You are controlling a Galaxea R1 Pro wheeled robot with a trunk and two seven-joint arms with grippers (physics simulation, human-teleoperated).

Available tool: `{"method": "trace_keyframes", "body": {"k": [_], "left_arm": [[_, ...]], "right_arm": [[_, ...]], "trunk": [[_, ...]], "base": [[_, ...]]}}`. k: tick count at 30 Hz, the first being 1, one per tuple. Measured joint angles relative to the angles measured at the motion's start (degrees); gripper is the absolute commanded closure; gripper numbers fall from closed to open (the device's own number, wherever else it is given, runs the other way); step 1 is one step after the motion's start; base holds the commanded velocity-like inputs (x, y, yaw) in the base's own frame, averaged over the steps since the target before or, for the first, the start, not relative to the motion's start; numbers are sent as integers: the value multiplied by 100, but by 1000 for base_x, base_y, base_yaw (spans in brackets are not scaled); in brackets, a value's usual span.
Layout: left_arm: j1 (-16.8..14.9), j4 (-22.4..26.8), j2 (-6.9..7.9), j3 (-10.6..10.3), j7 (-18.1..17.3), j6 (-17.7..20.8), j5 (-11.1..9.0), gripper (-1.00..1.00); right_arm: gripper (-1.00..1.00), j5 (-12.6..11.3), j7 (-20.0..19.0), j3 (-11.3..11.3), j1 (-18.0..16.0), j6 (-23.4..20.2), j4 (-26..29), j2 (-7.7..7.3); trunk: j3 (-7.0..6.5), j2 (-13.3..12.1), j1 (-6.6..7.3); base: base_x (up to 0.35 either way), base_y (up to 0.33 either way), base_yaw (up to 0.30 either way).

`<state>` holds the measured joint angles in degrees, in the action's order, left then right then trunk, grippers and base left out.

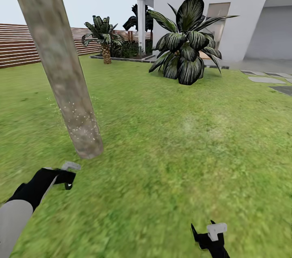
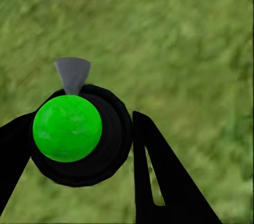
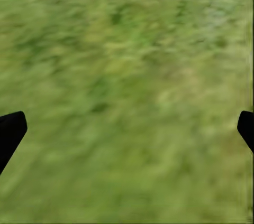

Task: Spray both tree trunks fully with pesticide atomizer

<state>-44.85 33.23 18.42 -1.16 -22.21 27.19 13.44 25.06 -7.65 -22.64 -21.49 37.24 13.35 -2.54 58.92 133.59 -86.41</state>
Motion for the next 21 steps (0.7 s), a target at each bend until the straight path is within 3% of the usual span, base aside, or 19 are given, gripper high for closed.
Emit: {"method": "trace_keyframes", "body": {"k": [1, 4, 5, 7, 9, 10, 11, 13, 16, 19, 21], "left_arm": [[29, -32, 8, -250, -421, -317, 58, 100], [52, -146, 19, -666, -1151, -884, 199, 100], [57, -168, 18, -782, -1331, -1009, 215, 100], [64, -212, 23, -1272, -1788, -1416, 243, 100], [62, -241, 17, -1631, -1996, -1617, 263, 100], [63, -269, 8, -1906, -2098, -1691, 269, 100], [62, -286, 2, -2254, -2197, -1747, 273, 100], [62, -295, -7, -2679, -2350, -1782, 279, 100], [58, -290, -9, -2858, -2432, -1800, 282, 100], [58, -289, -20, -2862, -2438, -1802, 277, 100], [61, -292, -87, -2862, -2477, -1803, 256, 100]], "right_arm": [[-100, -4, -10, 4, -1, -9, 258, 3], [-100, 106, -34, 131, 0, -113, 873, 53], [-100, 235, -57, 327, -5, -218, 996, 68], [-100, 612, -184, 1090, -55, -677, 1245, 109], [-100, 701, -319, 1380, -123, -922, 1410, 120], [-100, 732, -528, 1482, -177, -1018, 1547, 137], [-100, 744, -988, 1546, -237, -1079, 1697, 150], [-100, 722, -1917, 1570, -326, -1117, 1963, 153], [-100, 715, -2542, 1579, -366, -1141, 2146, 151], [-100, 717, -2701, 1580, -370, -1251, 2169, 151], [-100, 727, -3184, 1594, -375, -1295, 2174, 158]], "trunk": [[0, 0, 0], [0, 0, 0], [0, 0, 0], [0, 0, 0], [0, 0, 0], [0, 0, 0], [0, 0, 0], [0, 0, 0], [0, 0, 0], [0, 0, 0], [0, 0, 0]], "base": [[-2, 0, 0], [0, 0, 0], [0, 0, 0], [0, 0, 0], [0, 0, 0], [0, 0, 0], [0, 0, 0], [0, 0, 0], [0, 0, 0], [0, 0, 0], [0, 0, 0]]}}
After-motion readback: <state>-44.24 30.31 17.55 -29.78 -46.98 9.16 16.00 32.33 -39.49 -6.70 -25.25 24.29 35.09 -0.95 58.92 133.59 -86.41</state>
